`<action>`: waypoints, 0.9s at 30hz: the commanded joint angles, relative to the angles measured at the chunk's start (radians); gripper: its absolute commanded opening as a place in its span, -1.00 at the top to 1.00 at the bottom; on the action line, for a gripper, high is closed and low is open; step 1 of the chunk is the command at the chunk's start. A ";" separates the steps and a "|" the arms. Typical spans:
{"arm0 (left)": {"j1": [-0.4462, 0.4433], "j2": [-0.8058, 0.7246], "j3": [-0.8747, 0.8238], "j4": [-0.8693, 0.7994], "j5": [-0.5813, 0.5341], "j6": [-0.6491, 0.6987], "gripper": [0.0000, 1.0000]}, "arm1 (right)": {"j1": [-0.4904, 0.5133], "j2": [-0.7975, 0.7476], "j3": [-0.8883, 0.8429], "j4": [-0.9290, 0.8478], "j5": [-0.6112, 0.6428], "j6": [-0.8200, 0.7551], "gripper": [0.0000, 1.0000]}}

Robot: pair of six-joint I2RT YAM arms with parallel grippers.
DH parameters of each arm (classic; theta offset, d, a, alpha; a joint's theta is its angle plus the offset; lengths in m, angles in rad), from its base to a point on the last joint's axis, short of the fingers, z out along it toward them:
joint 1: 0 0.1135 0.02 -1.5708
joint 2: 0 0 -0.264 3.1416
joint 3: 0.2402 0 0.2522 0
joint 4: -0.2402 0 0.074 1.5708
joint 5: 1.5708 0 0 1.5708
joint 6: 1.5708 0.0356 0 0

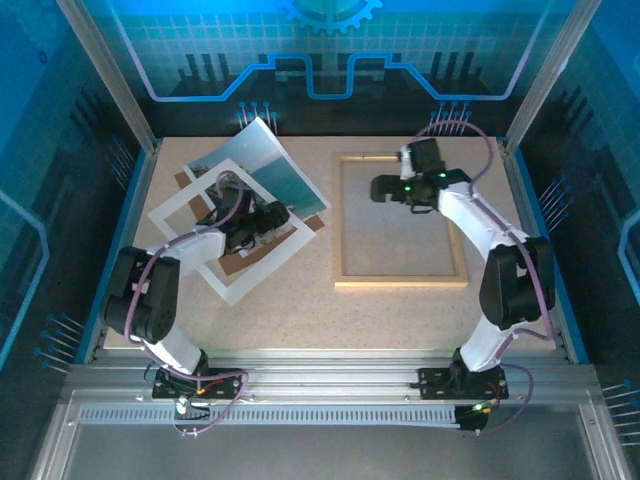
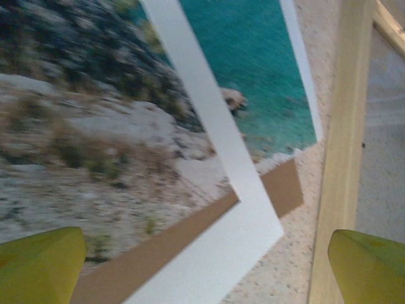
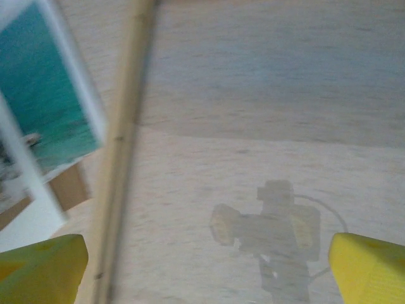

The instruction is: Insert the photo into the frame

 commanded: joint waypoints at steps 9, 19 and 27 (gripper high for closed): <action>0.112 -0.119 -0.148 -0.012 -0.034 -0.008 -0.98 | 0.225 0.347 0.308 0.013 -0.071 0.110 -0.59; 0.127 -0.117 -0.202 0.001 -0.052 -0.034 -0.98 | 0.322 0.565 0.540 -0.100 -0.077 0.105 -0.44; 0.129 -0.220 -0.245 -0.066 0.036 -0.065 -0.98 | 0.368 0.580 0.483 -0.070 -0.119 0.095 -0.16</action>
